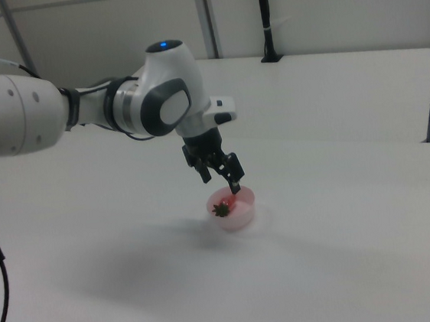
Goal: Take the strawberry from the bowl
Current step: 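Lower into the bowl and close the gripper on the red strawberry, then lift the strawberry out of the bowl and carry it beside the bowl, then lower the strawberry onto the table and open the gripper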
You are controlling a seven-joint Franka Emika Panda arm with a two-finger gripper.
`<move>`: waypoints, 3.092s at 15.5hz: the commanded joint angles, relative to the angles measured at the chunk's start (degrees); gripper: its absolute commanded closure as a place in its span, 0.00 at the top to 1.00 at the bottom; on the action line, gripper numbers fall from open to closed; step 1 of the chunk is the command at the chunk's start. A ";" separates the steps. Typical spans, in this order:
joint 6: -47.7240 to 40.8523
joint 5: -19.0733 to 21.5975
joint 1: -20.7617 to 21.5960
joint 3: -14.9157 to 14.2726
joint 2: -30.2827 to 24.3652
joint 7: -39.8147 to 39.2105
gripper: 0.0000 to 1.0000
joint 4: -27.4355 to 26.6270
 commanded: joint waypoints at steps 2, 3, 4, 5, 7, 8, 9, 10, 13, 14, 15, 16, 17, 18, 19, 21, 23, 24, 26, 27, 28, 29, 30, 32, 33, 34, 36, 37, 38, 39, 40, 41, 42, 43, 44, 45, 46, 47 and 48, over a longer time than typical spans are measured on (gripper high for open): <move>5.30 -0.33 0.82 -0.21 4.18 4.62 0.88 0.65; 6.01 0.11 0.82 -0.12 5.14 5.23 0.84 0.65; 6.89 -0.15 0.82 -0.12 6.20 6.54 0.82 0.74; 8.11 -0.41 0.82 0.05 7.17 8.03 0.82 1.08; 9.09 -0.85 0.82 1.02 8.92 9.54 0.82 2.14; 9.18 -0.94 0.82 1.28 9.37 9.54 0.82 2.14; 9.44 -0.94 0.82 1.29 9.72 9.54 0.82 2.23; 9.97 -0.85 0.82 1.29 10.42 9.54 0.82 2.32; 10.76 -0.85 0.82 1.37 10.87 9.54 0.75 2.32; 10.76 -0.85 0.82 1.37 10.87 9.54 0.65 2.32; 10.76 -0.77 0.82 1.37 10.69 9.54 0.53 2.32; 10.76 -0.77 0.73 1.37 10.52 9.45 0.45 2.32; 10.68 -0.77 0.56 1.37 10.17 9.11 0.37 2.32; 10.68 -0.85 0.47 1.37 9.82 8.93 0.32 2.32; 10.50 -0.85 0.29 1.37 8.68 8.84 0.31 2.32; 9.63 -0.42 -0.06 1.37 6.66 7.62 0.31 2.06; 7.26 -0.06 -1.29 1.46 4.81 5.42 0.31 2.14; 6.12 0.02 -1.64 1.37 4.11 4.11 0.31 2.23; 5.40 0.03 -3.13 1.37 3.05 1.12 0.31 2.23; 5.40 -0.06 -4.09 1.37 2.96 -1.33 0.32 2.32; 5.49 -0.24 -5.32 1.37 3.04 -4.23 0.32 2.32; 5.66 -0.67 -6.73 1.37 3.39 -7.91 0.32 2.32; 5.93 -0.94 -7.87 1.37 4.01 -11.69 0.32 2.32; 6.37 -0.94 -9.63 1.37 6.37 -20.03 0.33 4.06; 6.37 -0.77 -10.69 1.37 8.47 -24.51 0.34 6.43; 6.80 -0.85 -10.96 1.37 9.62 -25.69 0.34 7.32; 9.34 -1.03 -11.05 1.37 11.47 -25.70 0.34 7.94; 10.31 -1.12 -11.05 1.29 12.00 -25.70 0.34 7.77; 10.59 -1.55 -11.05 1.37 12.71 -25.62 0.36 7.77; 10.67 -2.25 -11.05 1.29 13.06 -25.44 0.39 7.77; 10.68 -2.61 -11.13 1.29 13.24 -25.26 0.54 7.77; 10.59 -2.35 -11.14 1.29 13.24 -25.09 0.70 7.77; 10.59 -2.43 -11.14 1.29 13.07 -24.04 0.90 7.77; 10.50 -2.61 -11.05 1.29 12.63 -22.73 1.00 7.77; 10.15 -2.61 -11.05 1.29 11.93 -21.58 1.00 7.77; 9.45 -2.44 -10.96 1.29 10.36 -21.22 1.00 7.77; 7.44 -2.09 -10.79 1.46 8.34 -20.96 1.00 7.59; 3.51 -1.91 -10.61 1.55 5.97 -20.09 1.00 7.59; -1.49 -1.65 -10.43 2.07 3.33 -18.95 1.00 7.85</move>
